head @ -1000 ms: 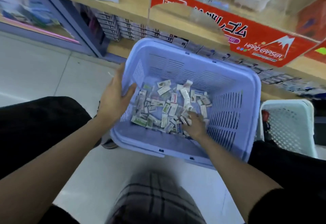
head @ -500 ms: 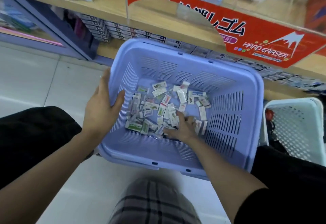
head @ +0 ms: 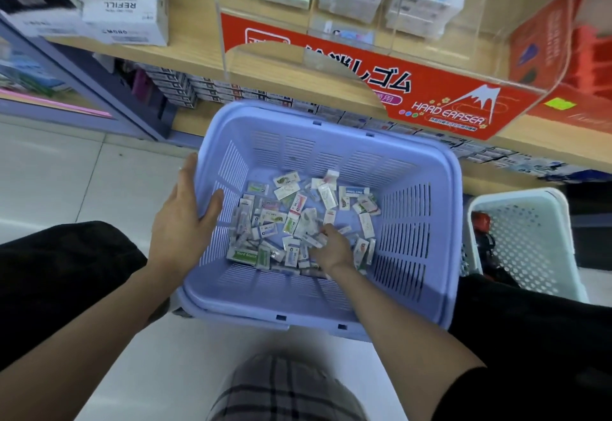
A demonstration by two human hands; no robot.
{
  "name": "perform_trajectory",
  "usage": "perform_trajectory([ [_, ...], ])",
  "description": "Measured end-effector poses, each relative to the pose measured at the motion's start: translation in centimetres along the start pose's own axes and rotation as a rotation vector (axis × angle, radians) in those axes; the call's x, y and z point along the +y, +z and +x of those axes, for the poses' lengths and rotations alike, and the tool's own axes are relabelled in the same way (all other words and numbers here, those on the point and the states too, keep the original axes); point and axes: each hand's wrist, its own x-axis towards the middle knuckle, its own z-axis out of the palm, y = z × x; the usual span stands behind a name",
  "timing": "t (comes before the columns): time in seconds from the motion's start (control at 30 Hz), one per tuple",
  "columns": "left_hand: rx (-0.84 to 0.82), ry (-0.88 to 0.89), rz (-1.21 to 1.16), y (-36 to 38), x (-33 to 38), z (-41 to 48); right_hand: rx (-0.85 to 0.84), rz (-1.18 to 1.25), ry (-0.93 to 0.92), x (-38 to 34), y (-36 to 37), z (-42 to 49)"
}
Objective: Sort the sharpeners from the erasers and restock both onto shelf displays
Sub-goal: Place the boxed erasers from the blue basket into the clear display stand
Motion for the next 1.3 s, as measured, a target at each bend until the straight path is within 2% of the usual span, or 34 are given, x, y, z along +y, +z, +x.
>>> perform_trajectory([
  [0.23, -0.080, -0.034, 0.060, -1.5, 1.4, -0.1, -0.031, 0.073, -0.179, -3.3, -4.3, -4.6],
  [0.37, -0.088, 0.115, 0.111, -2.8, 3.6, -0.5, -0.027, 0.194, -0.246, -6.1, -7.3, -9.0],
  [0.47, -0.133, 0.239, 0.054, -4.2, 6.8, -0.9, -0.039, 0.237, -0.333, -8.7, -10.1, -12.5],
  [0.57, -0.255, 0.271, -0.101, -6.4, 10.8, -1.2, -0.067, 0.293, -0.392, -11.3, -13.1, -16.0],
  [0.7, -0.459, 0.150, -0.510, -9.8, 16.1, -1.9, -0.119, 0.394, -0.564, -13.7, -16.8, -20.3],
  [0.8, -0.643, 0.072, -0.777, -11.2, 18.2, -2.3, -0.110, 0.373, -0.695, -14.9, -18.5, -21.6],
  [0.93, -0.630, 0.035, -0.887, -11.1, 19.1, -1.8, -0.073, 0.386, -0.691, -15.1, -18.9, -20.9],
  [1.17, -0.733, -0.014, -1.140, -12.0, 19.7, 0.7, -0.150, 0.672, -0.763, -16.5, -19.4, -19.7],
  [1.3, -0.674, -0.037, -1.186, -12.3, 20.2, 0.8, -0.202, 0.700, -0.781, -16.8, -20.1, -19.6],
])
